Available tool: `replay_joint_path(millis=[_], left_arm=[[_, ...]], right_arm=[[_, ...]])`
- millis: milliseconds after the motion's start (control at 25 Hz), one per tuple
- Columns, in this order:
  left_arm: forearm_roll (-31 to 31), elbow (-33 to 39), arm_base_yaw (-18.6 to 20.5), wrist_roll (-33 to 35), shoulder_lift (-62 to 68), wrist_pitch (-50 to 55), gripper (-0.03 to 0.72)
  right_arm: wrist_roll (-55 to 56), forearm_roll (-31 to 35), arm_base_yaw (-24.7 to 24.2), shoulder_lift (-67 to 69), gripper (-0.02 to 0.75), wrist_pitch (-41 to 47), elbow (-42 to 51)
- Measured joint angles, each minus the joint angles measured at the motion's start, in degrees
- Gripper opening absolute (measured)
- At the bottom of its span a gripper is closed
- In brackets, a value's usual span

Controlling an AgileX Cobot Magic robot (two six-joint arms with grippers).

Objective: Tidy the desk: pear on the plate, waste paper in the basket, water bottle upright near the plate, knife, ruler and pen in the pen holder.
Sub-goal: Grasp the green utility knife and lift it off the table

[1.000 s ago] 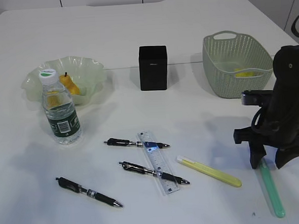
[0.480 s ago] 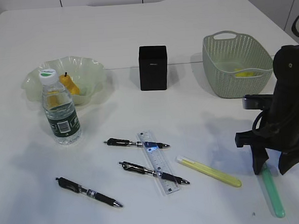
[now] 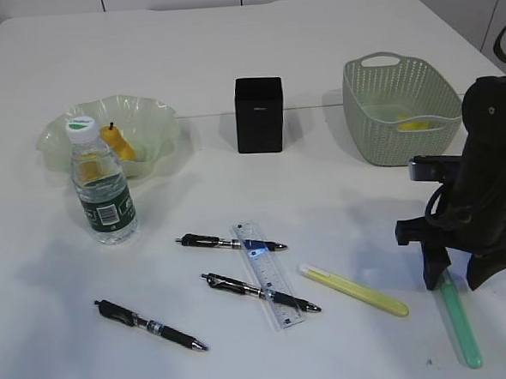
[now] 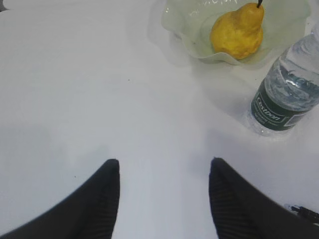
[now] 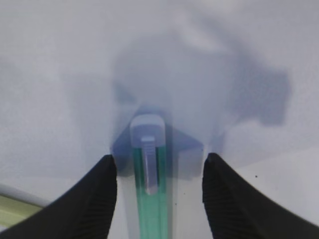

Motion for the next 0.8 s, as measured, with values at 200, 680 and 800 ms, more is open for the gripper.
replay_joint_path(millis=[200, 680, 800], left_arm=[[0.0, 0.0, 0.0, 0.0, 0.0, 0.0, 0.402], [0.0, 0.0, 0.0, 0.0, 0.0, 0.0, 0.402], [0.0, 0.0, 0.0, 0.0, 0.0, 0.0, 0.402]], right_arm=[[0.0, 0.0, 0.0, 0.0, 0.393, 0.0, 0.0], [0.0, 0.35, 0.0, 0.0, 0.246, 0.43, 0.0], [0.0, 0.56, 0.0, 0.0, 0.237, 0.43, 0.0]])
